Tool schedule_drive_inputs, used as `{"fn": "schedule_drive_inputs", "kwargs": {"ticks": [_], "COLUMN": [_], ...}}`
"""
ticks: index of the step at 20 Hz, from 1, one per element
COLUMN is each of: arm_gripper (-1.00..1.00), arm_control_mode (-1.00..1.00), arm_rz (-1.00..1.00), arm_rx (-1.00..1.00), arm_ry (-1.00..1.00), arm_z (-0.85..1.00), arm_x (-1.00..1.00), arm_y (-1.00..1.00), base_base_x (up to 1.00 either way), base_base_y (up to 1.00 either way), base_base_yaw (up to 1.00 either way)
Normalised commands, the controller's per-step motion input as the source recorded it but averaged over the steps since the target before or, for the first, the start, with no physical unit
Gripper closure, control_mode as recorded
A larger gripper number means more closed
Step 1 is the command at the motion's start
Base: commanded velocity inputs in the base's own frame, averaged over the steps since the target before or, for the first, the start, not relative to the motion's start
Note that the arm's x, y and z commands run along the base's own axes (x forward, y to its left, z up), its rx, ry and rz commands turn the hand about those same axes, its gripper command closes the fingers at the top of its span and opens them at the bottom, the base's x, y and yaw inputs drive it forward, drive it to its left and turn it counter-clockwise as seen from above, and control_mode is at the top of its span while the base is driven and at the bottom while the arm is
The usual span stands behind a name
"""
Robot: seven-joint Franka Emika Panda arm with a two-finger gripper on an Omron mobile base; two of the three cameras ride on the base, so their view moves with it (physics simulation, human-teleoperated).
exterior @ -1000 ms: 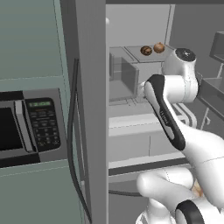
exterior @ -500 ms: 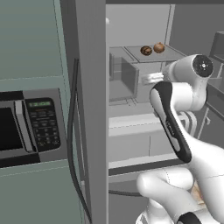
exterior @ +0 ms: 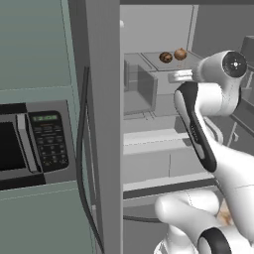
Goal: Move the potato and onion from the top shelf to the second highest shelf to make space. Then, place the pitcher from the counter on the cleared top shelf.
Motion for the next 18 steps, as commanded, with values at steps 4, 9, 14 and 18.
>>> {"fn": "schedule_drive_inputs", "kwargs": {"ticks": [4, 9, 14, 18], "arm_gripper": [-1.0, -1.0, -1.0, -1.0], "arm_control_mode": [-1.0, -1.0, -1.0, -1.0], "arm_rz": [-0.1, -0.05, 0.0, 0.0], "arm_rx": [0.03, 0.07, 0.08, 0.04], "arm_ry": [0.09, 0.03, 0.0, 0.03], "arm_z": [0.29, 0.06, 0.0, -0.02], "arm_x": [0.36, 0.43, 0.5, 0.59], "arm_y": [-0.32, -0.17, -0.08, 0.0], "base_base_x": [0.0, 0.0, 0.0, 0.0], "base_base_y": [0.0, 0.0, 0.0, 0.0], "base_base_yaw": [0.0, 0.0, 0.0, 0.0]}}
